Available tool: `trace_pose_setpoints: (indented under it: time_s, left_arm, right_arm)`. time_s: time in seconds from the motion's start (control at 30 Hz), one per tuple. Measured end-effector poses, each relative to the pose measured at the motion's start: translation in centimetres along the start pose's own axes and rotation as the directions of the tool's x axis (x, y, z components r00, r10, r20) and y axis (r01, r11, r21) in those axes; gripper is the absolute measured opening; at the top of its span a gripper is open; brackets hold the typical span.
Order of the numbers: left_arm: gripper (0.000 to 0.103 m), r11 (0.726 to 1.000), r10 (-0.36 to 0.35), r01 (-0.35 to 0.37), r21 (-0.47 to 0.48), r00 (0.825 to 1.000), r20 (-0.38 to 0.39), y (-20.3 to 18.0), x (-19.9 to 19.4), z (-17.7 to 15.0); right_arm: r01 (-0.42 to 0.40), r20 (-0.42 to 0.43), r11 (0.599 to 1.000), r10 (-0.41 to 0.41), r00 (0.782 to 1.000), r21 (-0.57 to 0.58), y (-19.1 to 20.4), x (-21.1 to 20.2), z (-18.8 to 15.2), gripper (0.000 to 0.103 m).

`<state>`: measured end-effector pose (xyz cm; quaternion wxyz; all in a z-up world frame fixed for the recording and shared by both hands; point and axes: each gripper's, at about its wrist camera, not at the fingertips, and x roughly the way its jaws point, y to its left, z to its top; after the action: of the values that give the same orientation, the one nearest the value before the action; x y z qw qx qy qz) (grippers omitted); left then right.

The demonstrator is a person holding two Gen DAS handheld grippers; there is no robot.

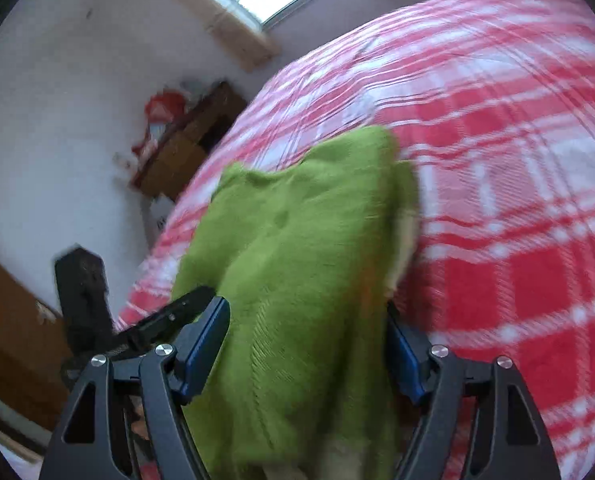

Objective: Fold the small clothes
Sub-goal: 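Grasp the edge of the folded green sweater with the right tool, then grasp the sweater with the left tool while the right tool keeps holding it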

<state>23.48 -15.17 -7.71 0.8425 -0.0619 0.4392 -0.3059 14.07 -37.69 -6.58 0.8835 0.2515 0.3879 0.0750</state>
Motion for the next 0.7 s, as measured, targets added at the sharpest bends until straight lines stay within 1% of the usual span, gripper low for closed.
trace_pose_setpoints:
  time_s: [0.07,0.1,0.13,0.17,0.2,0.23,0.3,0.37,0.4,0.47,0.53,0.6,0.7]
  left_arm:
    - [0.095,1.0,-0.007,0.007,-0.002,1.0,0.002,0.0,0.0,0.0]
    - [0.091,1.0,-0.012,0.012,0.001,1.0,0.002,0.0,0.0,0.0]
    - [0.083,1.0,-0.022,0.022,0.01,1.0,0.003,-0.3,0.0,0.0]
    - [0.078,0.999,-0.036,0.036,0.021,0.999,0.003,-0.5,0.0,-0.1]
    - [0.072,0.998,-0.045,0.045,0.036,0.999,0.002,-0.9,0.0,-0.1]
    - [0.069,0.998,-0.035,0.035,0.042,0.999,0.006,-1.2,0.0,-0.2]
    - [0.066,0.999,-0.026,0.025,0.043,1.0,0.006,-1.4,-0.1,-0.2]
    - [0.06,1.0,-0.024,0.024,0.011,1.0,-0.008,-1.5,-0.2,-0.2]
    - [0.057,1.0,-0.009,0.009,0.009,1.0,-0.015,-1.9,-0.6,-0.3]
    - [0.054,0.999,0.028,-0.027,0.042,0.999,-0.031,-2.8,-1.3,-0.6]
    - [0.053,0.997,0.048,-0.044,0.067,0.997,-0.061,-3.4,-2.2,-1.4]
    - [0.053,0.998,0.038,-0.031,0.059,0.993,-0.11,-3.7,-3.7,-2.7]
    - [0.053,1.0,-0.015,0.013,-0.009,0.983,-0.18,-3.2,-5.9,-4.9]
  right_arm:
    - [0.039,-0.016,0.998,-0.04,0.999,-0.042,0.7,0.8,0.3,0.073]
    - [0.05,-0.021,0.998,-0.051,0.998,-0.043,0.7,1.0,0.4,0.065]
    - [0.058,-0.024,0.998,-0.058,0.998,-0.034,0.6,1.1,0.5,0.059]
    - [0.059,-0.023,0.998,-0.059,0.998,-0.034,0.6,1.1,0.4,0.055]
    - [0.058,-0.023,0.998,-0.059,0.998,-0.039,0.7,1.0,0.2,0.049]
    - [0.065,-0.018,0.997,-0.066,0.998,-0.046,0.9,0.8,-0.1,0.046]
    - [0.071,-0.013,0.997,-0.071,0.997,-0.025,1.2,0.6,-0.4,0.043]
    - [0.072,-0.015,0.997,-0.072,0.997,-0.003,1.6,0.4,-0.6,0.041]
    - [0.071,-0.017,0.997,-0.071,0.997,0.003,1.8,0.1,-0.7,0.04]
    - [0.055,-0.027,0.998,-0.055,0.998,0.01,2.6,-0.7,-0.9,0.039]
    - [0.027,-0.046,0.999,-0.026,0.999,0.02,3.5,-1.8,-1.7,0.039]
    - [0.015,-0.074,1.0,-0.014,0.997,0.014,4.3,-3.1,-3.3,0.039]
    - [-0.016,-0.107,1.0,0.018,0.994,0.021,4.6,-4.7,-6.1,0.039]
